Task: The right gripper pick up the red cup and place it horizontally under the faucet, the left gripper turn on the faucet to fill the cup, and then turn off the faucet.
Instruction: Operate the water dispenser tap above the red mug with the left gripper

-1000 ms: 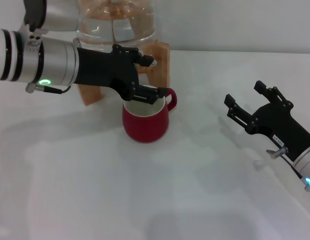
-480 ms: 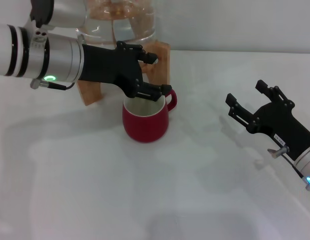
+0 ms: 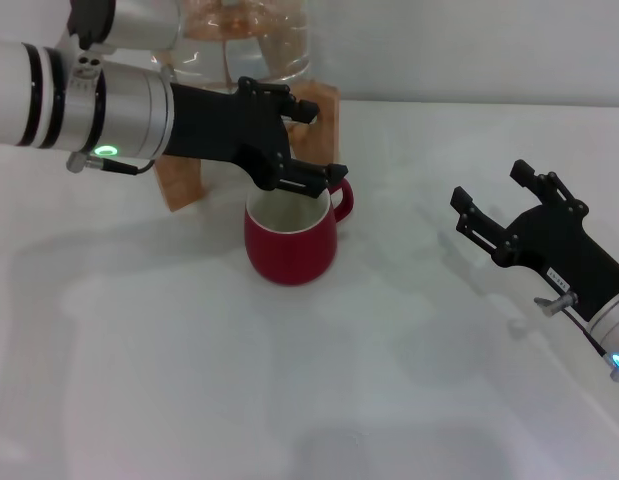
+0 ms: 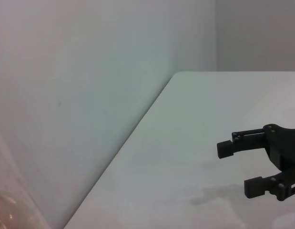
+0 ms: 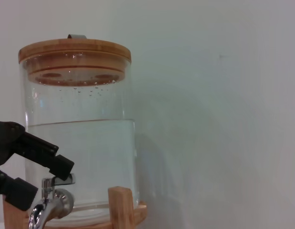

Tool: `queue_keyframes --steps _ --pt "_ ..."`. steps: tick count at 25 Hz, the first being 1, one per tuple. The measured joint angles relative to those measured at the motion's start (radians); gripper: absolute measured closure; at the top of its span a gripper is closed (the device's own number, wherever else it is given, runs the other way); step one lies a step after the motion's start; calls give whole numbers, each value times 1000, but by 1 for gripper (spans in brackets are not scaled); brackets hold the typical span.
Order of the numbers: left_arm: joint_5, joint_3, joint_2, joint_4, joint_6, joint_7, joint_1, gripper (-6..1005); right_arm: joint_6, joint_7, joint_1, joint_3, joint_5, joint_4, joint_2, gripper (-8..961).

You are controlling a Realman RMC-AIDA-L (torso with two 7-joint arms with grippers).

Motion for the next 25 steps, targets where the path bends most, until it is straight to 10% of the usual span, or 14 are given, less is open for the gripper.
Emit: queue_keyframes --steps 25 --pt "0 2 -1 0 31 2 0 154 0 0 -4 0 -2 4 -1 84"
